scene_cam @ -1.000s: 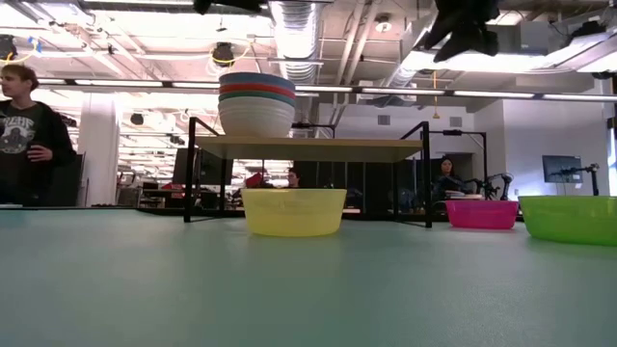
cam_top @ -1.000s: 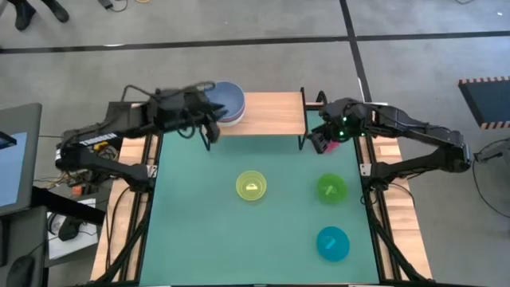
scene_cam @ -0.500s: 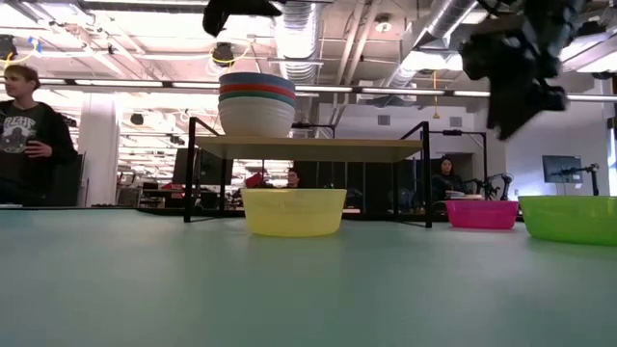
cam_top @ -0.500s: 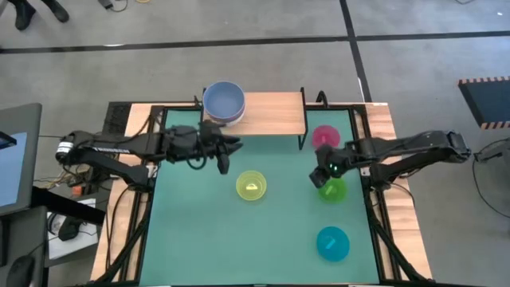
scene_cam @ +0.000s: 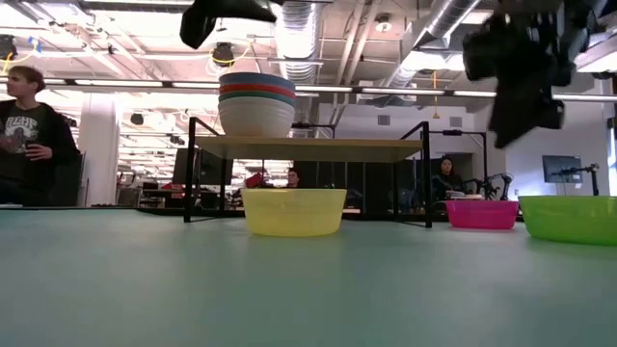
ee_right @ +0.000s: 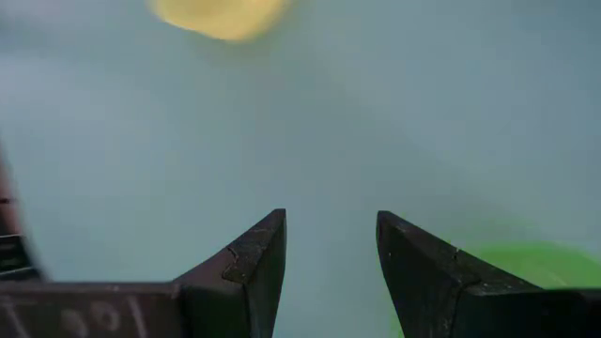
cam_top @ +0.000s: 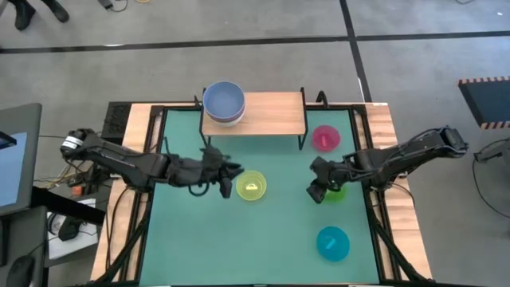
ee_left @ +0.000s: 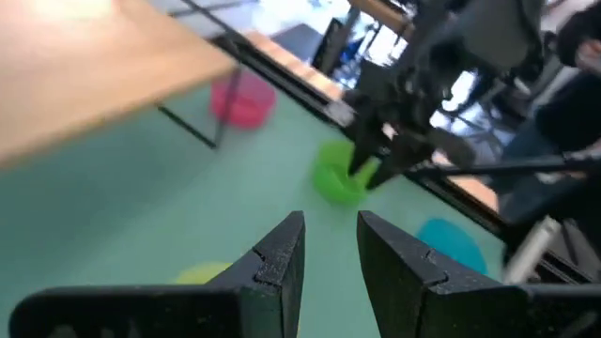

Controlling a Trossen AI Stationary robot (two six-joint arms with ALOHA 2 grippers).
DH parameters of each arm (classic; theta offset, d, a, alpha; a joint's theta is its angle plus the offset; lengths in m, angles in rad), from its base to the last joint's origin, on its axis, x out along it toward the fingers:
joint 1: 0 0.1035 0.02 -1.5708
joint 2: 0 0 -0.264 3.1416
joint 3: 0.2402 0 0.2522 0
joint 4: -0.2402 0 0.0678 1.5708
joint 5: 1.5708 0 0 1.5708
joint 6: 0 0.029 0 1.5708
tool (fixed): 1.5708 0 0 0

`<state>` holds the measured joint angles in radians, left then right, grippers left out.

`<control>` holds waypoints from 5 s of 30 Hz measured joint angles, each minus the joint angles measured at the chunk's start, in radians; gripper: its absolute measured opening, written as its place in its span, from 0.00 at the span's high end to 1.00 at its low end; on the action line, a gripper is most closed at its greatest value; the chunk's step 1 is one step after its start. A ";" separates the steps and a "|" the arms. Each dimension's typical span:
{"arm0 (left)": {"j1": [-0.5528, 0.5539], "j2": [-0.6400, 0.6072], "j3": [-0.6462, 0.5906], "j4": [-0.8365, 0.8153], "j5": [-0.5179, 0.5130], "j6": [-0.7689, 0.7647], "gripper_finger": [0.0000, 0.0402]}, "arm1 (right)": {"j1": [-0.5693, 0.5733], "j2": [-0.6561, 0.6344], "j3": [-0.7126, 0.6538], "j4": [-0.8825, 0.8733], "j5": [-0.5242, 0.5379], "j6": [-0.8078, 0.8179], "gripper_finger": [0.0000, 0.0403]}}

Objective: Place and stack bowls onto a shelf
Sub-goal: Put the small yellow bowl on the shelf

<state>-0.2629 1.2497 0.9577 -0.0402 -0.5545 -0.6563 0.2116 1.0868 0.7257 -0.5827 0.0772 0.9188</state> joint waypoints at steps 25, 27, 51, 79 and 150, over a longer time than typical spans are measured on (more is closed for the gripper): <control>-0.115 0.138 0.001 -0.334 0.219 -0.098 0.62 | 0.218 0.323 0.146 -0.007 0.066 0.552 0.70; -0.123 0.138 0.001 -0.388 0.215 -0.091 0.60 | 0.211 0.373 0.197 -0.055 0.058 0.551 0.71; -0.067 0.138 0.001 -0.482 0.299 -0.088 0.56 | 0.019 0.522 0.432 -0.168 0.134 0.380 0.52; 0.095 0.155 0.001 -0.433 0.208 -0.023 0.56 | -0.125 0.786 0.522 0.154 0.103 0.258 0.87; 0.311 0.575 0.598 -0.099 -0.331 0.122 1.00 | -0.036 0.262 1.036 -0.940 0.534 -0.032 0.62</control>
<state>0.0479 1.8246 1.5552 -0.1388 -0.8859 -0.5345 0.1758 1.3487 1.7618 -1.5226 0.6109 0.8866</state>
